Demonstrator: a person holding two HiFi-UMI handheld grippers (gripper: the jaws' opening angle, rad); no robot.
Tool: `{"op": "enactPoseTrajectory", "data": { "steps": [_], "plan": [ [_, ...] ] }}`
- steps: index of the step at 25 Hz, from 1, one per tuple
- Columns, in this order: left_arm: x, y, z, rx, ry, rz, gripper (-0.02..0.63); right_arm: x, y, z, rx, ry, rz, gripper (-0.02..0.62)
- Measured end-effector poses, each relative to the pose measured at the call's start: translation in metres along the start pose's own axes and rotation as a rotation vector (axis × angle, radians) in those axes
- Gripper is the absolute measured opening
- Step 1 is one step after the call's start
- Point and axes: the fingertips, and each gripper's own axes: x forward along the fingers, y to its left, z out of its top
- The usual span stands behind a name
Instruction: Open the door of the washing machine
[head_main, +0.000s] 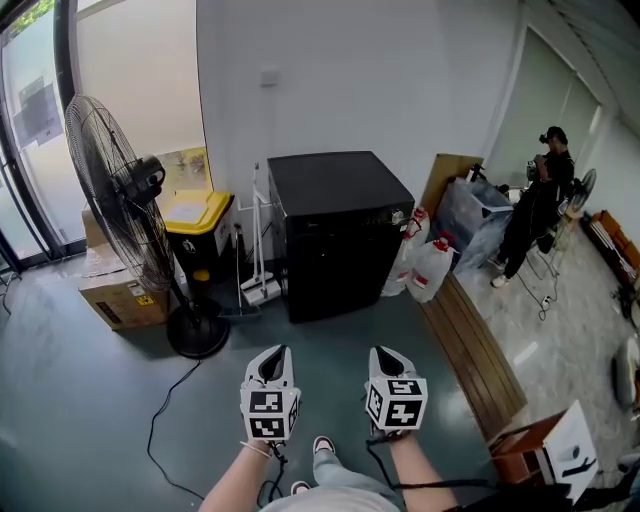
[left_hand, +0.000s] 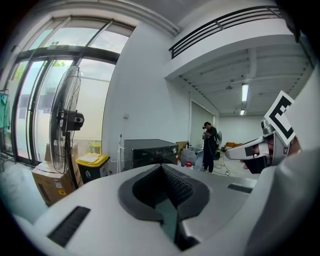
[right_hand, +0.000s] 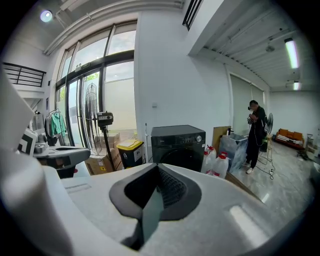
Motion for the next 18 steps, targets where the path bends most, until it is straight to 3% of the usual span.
{"op": "enactPoseTrajectory", "data": {
  "steps": [18],
  "plan": [
    [0.158,0.011,0.035,0.001,0.027,0.039,0.005,0.144,-0.079,0.063,0.002,0.016,0.052,0.005]
  ]
}}
